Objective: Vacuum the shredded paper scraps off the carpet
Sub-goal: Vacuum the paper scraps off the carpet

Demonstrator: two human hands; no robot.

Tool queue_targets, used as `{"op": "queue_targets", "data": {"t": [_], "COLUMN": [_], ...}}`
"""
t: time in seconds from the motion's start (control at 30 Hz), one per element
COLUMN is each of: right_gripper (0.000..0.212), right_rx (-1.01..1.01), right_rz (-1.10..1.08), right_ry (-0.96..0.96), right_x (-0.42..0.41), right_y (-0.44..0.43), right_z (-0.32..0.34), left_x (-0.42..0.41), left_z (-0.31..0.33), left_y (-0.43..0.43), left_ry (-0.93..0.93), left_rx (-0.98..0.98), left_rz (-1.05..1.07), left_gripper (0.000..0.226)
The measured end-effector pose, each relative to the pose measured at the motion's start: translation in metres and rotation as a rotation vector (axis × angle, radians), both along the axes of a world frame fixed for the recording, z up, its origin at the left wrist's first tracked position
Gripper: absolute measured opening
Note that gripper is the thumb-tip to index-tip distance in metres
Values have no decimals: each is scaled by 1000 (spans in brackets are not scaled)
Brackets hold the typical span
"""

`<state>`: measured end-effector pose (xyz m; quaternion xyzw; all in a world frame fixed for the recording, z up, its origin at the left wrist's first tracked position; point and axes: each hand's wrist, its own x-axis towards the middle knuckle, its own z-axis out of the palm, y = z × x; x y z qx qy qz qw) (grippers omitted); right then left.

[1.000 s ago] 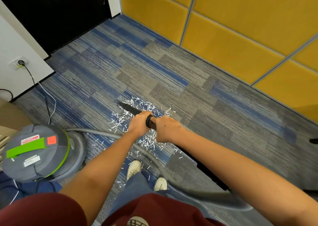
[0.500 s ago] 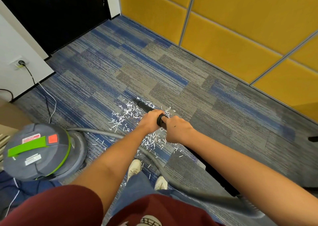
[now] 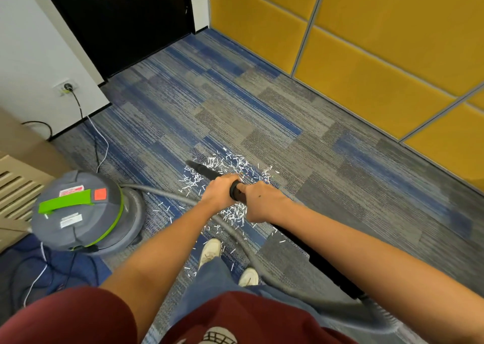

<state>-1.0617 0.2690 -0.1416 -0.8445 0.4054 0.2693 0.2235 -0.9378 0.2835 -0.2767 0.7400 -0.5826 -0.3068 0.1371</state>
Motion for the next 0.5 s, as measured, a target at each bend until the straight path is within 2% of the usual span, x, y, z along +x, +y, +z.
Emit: {"op": "queue_targets", "data": {"t": [0.23,0.5], "right_gripper": [50,48], "right_rx": [-3,-30], "right_rz": [5,-91], "right_ry": [-16,-5], "right_x": [-3,-15], "right_y": [5,-12], "right_z": [-3,0], "left_x": [-6,-25], "left_z": [-5,0], "left_y": [7,-21], "left_ry": [-7,62], "left_rx": [-22,-36], "left_rz": [57,38], "left_gripper": [23,32]}}
